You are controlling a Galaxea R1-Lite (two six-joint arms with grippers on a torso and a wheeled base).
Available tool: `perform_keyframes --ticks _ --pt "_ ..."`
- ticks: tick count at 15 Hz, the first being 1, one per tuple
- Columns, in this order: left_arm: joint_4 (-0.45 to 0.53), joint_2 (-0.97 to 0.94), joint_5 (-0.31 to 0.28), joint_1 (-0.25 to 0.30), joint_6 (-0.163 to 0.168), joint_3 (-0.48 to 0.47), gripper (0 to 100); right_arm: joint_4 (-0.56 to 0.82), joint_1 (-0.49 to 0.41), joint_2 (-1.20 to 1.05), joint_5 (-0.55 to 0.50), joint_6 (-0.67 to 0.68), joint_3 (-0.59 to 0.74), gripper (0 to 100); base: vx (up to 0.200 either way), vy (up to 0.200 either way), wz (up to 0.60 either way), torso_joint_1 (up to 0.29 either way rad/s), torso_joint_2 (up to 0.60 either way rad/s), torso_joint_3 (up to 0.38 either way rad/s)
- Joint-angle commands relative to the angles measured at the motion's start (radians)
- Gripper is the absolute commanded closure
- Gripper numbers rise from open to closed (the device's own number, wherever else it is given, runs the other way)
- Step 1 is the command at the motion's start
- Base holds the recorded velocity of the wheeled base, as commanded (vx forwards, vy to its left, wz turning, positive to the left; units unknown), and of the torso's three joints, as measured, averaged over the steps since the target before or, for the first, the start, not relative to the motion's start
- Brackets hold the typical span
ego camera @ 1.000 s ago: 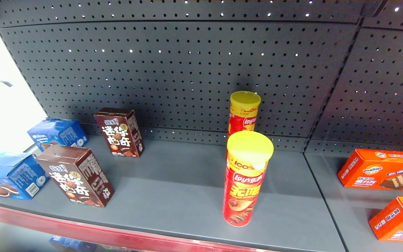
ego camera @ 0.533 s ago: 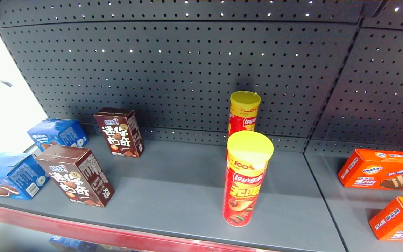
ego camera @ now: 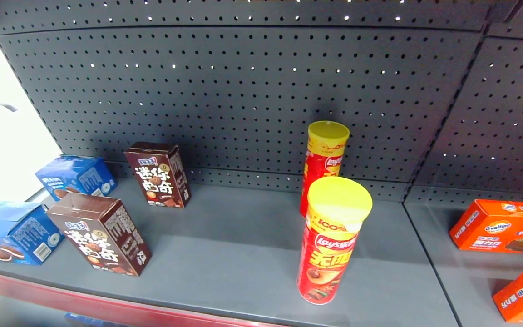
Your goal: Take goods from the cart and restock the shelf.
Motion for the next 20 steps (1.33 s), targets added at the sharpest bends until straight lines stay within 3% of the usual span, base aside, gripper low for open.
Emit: perform_keyframes --ticks 1,5,13,20 --pt "-0.001 0.003 0.003 0.001 -0.003 -0.001 0 0.0 0.002 0.001 0.0 0.0 0.0 0 0.0 0.0 0.0 0.0 0.0 0.0" --pt "-0.001 0.003 -0.001 0.001 0.0 -0.001 0 0.0 0.002 0.001 0.0 0.001 0.0 0 0.0 0.0 0.0 0.0 0.0 0.0" --pt "-0.001 0.003 -0.001 0.001 0.0 -0.001 0 0.0 0.002 0.001 0.0 0.0 0.0 0 0.0 0.0 -0.3 0.0 0.0 0.001" --pt "-0.001 0.003 -0.001 0.001 0.002 -0.001 0 0.0 0.002 0.001 0.0 0.001 0.0 0 0.0 0.0 0.0 0.0 0.0 0.0"
